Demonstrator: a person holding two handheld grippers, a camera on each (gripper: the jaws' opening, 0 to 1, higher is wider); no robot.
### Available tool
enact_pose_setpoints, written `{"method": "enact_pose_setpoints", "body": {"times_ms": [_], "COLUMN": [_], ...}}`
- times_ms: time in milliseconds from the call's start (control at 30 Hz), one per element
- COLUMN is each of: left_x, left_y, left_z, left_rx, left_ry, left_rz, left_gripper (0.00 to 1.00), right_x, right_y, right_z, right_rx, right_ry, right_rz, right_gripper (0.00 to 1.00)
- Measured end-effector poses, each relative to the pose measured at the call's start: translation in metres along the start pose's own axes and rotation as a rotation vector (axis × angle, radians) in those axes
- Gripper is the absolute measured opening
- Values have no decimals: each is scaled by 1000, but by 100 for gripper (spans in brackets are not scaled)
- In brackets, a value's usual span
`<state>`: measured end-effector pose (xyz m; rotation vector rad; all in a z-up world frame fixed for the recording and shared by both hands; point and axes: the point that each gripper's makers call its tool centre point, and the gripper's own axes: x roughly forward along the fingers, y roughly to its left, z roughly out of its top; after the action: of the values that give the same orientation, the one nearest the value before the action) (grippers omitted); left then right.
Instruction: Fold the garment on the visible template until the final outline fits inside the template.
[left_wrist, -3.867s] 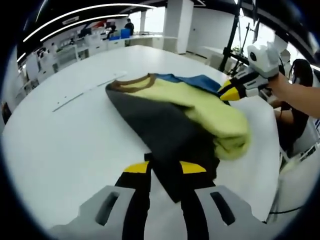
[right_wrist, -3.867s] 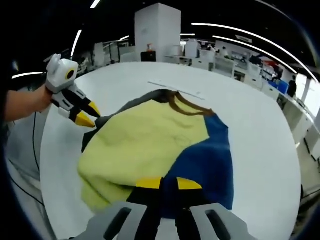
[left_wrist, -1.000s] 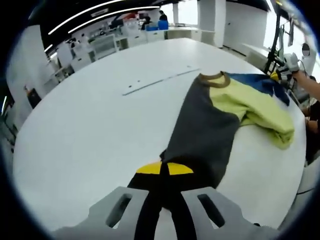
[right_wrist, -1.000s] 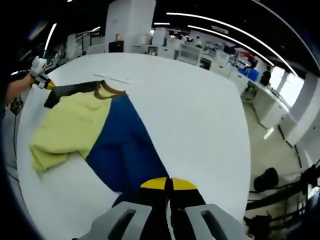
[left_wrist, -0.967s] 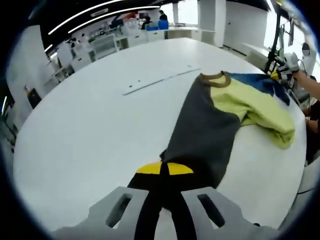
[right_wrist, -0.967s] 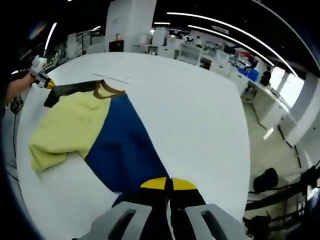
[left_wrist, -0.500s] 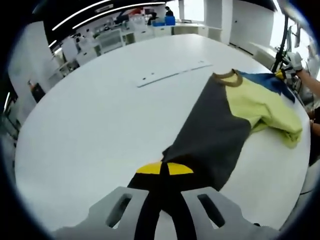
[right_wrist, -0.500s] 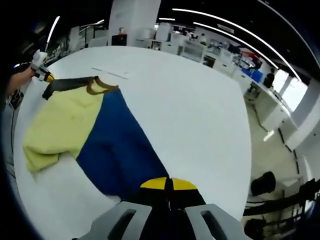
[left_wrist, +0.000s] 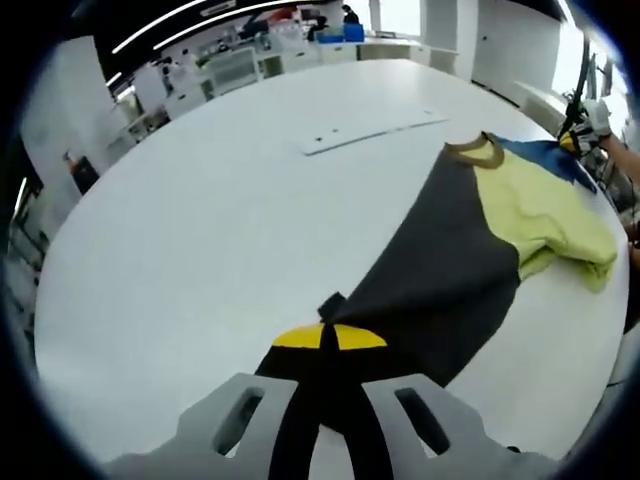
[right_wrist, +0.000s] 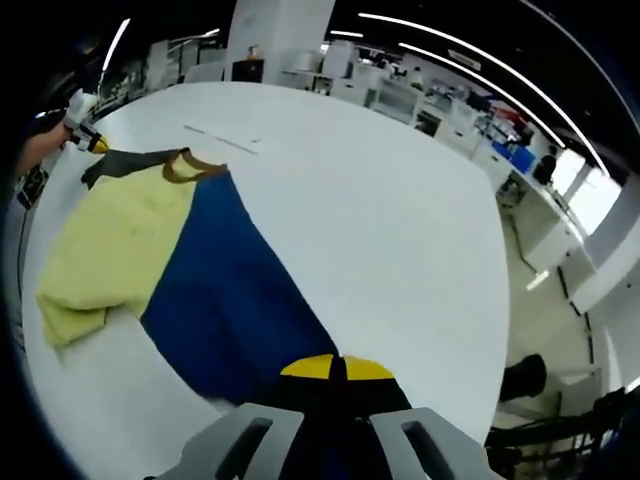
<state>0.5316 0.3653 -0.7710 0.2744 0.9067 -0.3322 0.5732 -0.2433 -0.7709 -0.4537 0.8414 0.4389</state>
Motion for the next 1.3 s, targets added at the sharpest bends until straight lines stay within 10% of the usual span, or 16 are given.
{"method": "enact_pose_setpoints", "body": {"times_ms": [1300], "left_x": [2], "left_y": [15], "left_z": [19], "left_rx": [69], "left_ry": [-3], "left_rz": [82], "left_gripper": [0], "right_x": [-5], "right_y": [-2], "right_z": [-3], "right_rx": [68], "right_ry": [-26], "right_rz": [-22], "right_gripper": [1]}}
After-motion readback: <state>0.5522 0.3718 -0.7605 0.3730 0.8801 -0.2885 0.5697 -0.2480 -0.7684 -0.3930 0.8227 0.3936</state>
